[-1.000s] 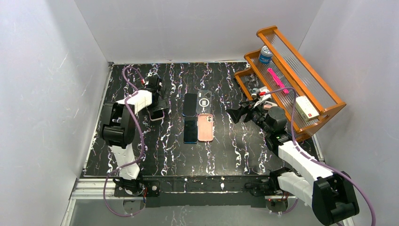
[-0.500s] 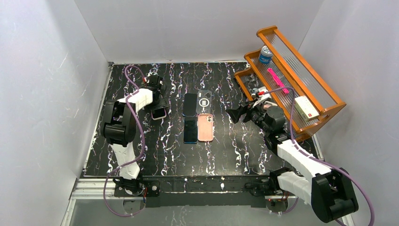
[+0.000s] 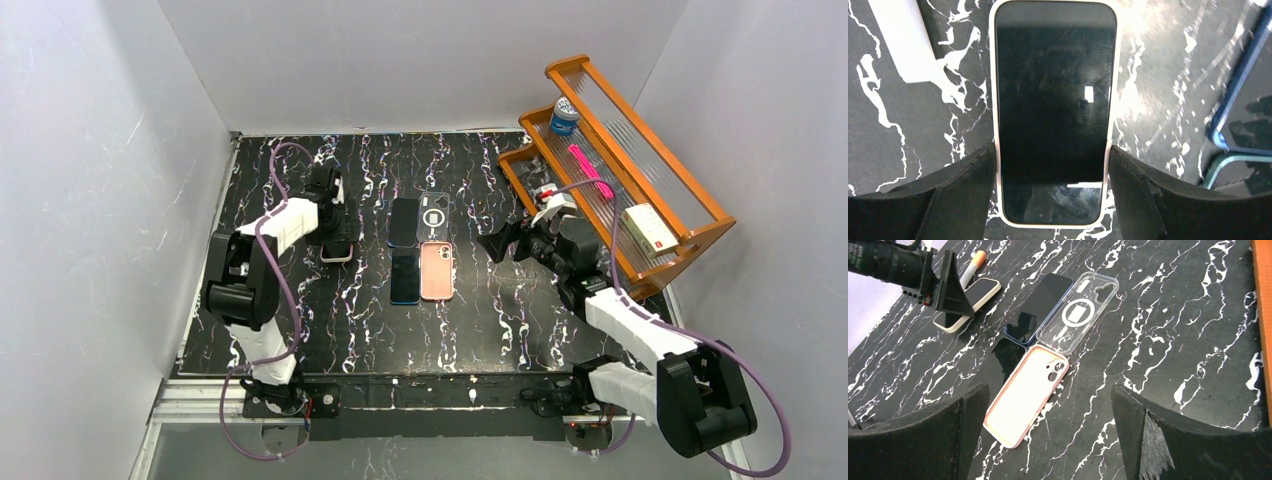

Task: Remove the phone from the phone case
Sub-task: Pick up the phone at the center of the board.

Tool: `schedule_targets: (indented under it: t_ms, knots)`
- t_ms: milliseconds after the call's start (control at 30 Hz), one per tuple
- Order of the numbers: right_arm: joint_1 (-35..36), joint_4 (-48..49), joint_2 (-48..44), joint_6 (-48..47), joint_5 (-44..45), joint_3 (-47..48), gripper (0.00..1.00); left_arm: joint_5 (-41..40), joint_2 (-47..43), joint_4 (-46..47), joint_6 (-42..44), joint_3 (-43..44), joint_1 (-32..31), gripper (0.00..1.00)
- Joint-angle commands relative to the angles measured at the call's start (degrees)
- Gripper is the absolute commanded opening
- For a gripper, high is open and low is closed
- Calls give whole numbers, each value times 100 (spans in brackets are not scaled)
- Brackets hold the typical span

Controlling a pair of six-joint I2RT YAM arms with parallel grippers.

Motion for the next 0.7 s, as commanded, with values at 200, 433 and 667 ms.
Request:
schedule_targets:
  t_ms: [200,433,667]
  knots:
    - [-7,-1365,483,405,-1025,1066,99,149,-1699,562,1404,-660,-645,0]
    - [-9,-1400,807,624,-1809,1350,99,360,-2059,681,1368,-890,-707,0]
    - [-11,-1659,1539,1009,-2784,2065,99,953,-2728,1076,2167,-1266,-1150,0]
